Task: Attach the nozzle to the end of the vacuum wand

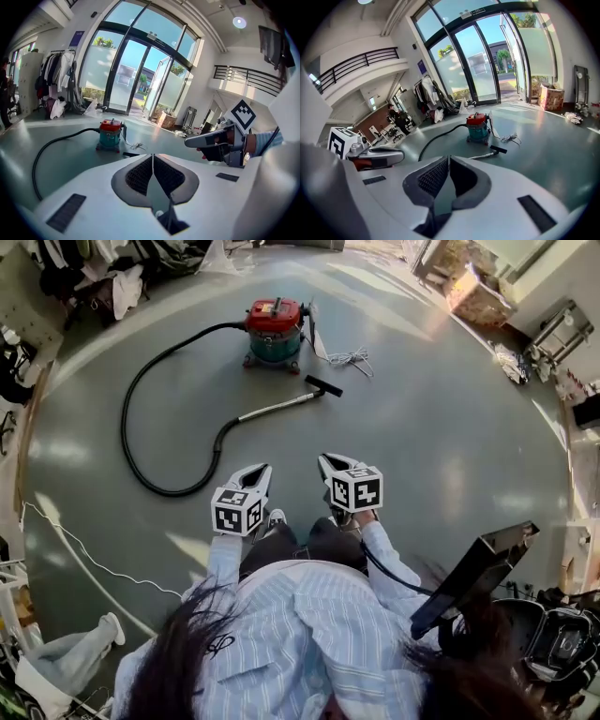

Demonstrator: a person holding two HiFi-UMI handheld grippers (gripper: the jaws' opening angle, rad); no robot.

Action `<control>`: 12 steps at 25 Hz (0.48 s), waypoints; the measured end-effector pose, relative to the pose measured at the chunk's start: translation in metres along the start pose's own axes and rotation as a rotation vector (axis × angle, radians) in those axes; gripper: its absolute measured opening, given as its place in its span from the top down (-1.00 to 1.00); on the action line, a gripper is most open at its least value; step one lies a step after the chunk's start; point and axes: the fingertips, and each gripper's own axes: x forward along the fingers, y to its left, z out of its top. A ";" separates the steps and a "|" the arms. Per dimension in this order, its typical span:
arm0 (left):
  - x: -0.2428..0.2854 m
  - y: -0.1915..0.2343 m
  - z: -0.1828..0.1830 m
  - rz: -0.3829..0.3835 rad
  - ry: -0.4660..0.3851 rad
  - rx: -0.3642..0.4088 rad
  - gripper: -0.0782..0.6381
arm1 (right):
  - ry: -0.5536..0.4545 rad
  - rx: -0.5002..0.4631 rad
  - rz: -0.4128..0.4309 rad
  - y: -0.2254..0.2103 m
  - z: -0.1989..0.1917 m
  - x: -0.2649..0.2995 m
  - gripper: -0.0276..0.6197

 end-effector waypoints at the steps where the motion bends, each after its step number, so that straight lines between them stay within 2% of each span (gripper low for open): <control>1: 0.002 -0.008 0.001 -0.004 -0.010 0.003 0.74 | -0.003 -0.004 0.002 -0.003 -0.003 -0.005 0.86; 4: 0.004 -0.035 0.005 -0.004 -0.035 -0.004 0.74 | -0.003 -0.023 0.012 -0.010 -0.013 -0.025 0.86; 9: 0.006 -0.096 0.015 -0.028 -0.086 -0.138 0.74 | 0.020 -0.047 0.040 -0.029 -0.026 -0.067 0.86; 12: 0.009 -0.128 0.007 -0.029 -0.098 -0.159 0.74 | 0.036 -0.064 0.061 -0.041 -0.041 -0.083 0.86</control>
